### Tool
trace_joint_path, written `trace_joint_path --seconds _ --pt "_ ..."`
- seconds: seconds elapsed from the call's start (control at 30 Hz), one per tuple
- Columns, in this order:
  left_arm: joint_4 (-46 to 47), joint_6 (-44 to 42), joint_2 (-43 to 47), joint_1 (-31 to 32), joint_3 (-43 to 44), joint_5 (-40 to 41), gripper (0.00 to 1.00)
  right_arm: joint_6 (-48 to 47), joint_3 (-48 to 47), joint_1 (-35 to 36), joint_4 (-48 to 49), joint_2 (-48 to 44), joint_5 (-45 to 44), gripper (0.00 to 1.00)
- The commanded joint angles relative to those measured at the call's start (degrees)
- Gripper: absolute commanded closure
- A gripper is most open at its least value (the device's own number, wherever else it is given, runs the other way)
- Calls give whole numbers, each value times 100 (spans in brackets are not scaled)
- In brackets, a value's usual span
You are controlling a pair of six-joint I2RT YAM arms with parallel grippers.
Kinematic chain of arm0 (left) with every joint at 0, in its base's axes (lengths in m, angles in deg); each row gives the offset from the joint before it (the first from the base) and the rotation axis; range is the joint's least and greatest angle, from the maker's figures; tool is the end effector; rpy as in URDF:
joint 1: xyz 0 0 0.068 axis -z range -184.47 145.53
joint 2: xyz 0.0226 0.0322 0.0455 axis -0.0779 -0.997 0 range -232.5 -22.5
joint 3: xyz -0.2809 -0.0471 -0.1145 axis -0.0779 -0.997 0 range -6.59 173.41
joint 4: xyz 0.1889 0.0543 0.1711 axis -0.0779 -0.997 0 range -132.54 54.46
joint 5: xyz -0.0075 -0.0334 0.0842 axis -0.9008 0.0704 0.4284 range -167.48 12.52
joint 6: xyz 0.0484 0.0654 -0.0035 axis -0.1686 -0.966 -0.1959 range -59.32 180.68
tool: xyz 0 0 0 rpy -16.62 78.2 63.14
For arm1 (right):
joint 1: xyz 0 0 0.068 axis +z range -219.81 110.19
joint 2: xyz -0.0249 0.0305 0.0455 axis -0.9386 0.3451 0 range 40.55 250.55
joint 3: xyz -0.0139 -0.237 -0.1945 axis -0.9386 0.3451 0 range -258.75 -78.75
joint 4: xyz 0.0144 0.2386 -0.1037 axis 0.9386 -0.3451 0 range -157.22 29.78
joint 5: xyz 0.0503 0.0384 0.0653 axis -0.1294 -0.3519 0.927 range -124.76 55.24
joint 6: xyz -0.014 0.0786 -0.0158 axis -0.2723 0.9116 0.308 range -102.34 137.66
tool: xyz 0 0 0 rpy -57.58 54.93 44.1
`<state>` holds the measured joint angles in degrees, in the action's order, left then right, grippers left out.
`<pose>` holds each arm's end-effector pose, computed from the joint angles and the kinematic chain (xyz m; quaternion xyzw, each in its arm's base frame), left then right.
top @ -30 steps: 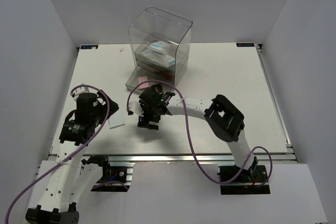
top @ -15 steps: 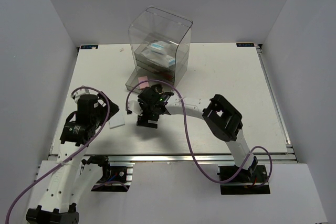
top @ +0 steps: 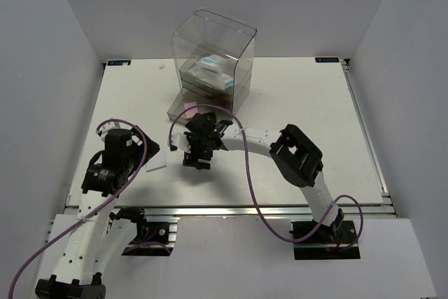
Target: Organize the makeup
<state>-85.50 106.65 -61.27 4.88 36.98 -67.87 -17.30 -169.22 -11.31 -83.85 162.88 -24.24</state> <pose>0.1265 -0.0089 0.2792 -0.3198 0.8644 -0.1079 0.3726 0.2503 0.4332 0.1703 -0.7111 0.6320 0.1460 0.2713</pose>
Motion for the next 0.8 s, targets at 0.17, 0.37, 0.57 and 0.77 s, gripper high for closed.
trace_joint_path --seconds 0.17,0.37,0.57,0.77 --pt "-14 113 141 -12 -112 -82 2 244 170 -93 -643 -216 389 63" --pt "-6 166 220 -12 -182 -90 2 376 84 -93 -369 -973 565 66" --pt "3 166 220 -12 -174 -90 2 648 -233 -102 -352 -1237 574 68" --pt "-6 210 264 -12 -244 -99 2 1105 -681 -338 61 -1176 -242 68"
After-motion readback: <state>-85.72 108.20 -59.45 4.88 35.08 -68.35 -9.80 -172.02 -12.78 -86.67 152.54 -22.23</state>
